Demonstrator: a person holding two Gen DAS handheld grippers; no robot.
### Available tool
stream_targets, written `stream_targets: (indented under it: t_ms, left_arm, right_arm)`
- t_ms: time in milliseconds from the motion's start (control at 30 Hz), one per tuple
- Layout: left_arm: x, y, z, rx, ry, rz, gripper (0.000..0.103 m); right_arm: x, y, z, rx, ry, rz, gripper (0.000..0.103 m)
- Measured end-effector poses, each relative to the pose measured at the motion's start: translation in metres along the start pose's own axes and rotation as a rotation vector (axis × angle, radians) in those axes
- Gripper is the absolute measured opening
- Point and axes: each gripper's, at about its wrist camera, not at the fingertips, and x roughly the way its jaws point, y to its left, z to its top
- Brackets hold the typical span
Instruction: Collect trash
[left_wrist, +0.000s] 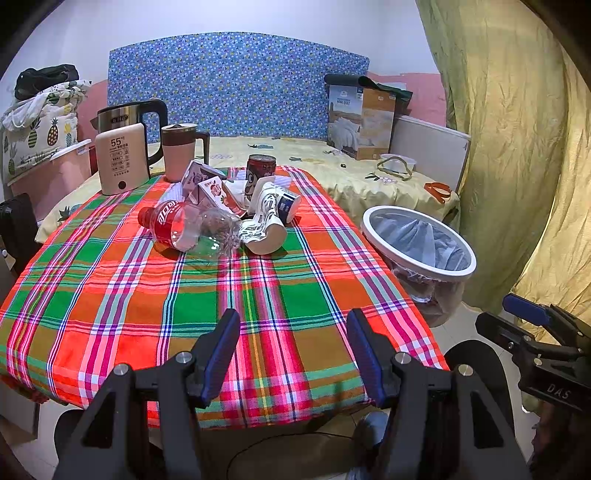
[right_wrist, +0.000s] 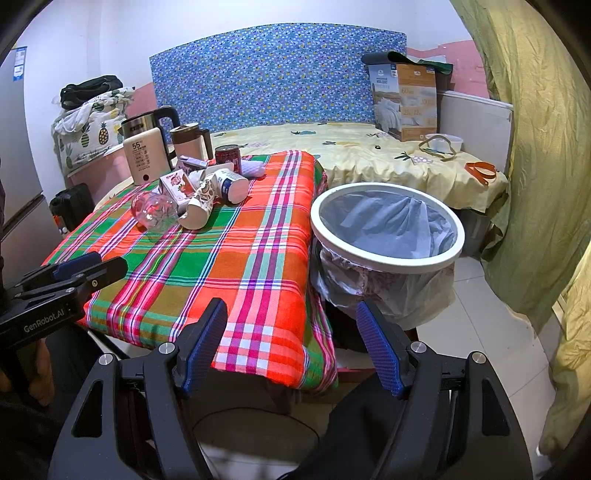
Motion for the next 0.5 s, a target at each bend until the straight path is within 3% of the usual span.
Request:
stream_targets:
  t_ms: [500]
  left_arm:
    - [0.0001, 0.0000, -0.0003, 0.001, 0.000, 0.003, 0.062]
  right_arm:
    - [0.0002, -0.0002, 0.0004, -0.001, 0.000, -0.001, 0.074]
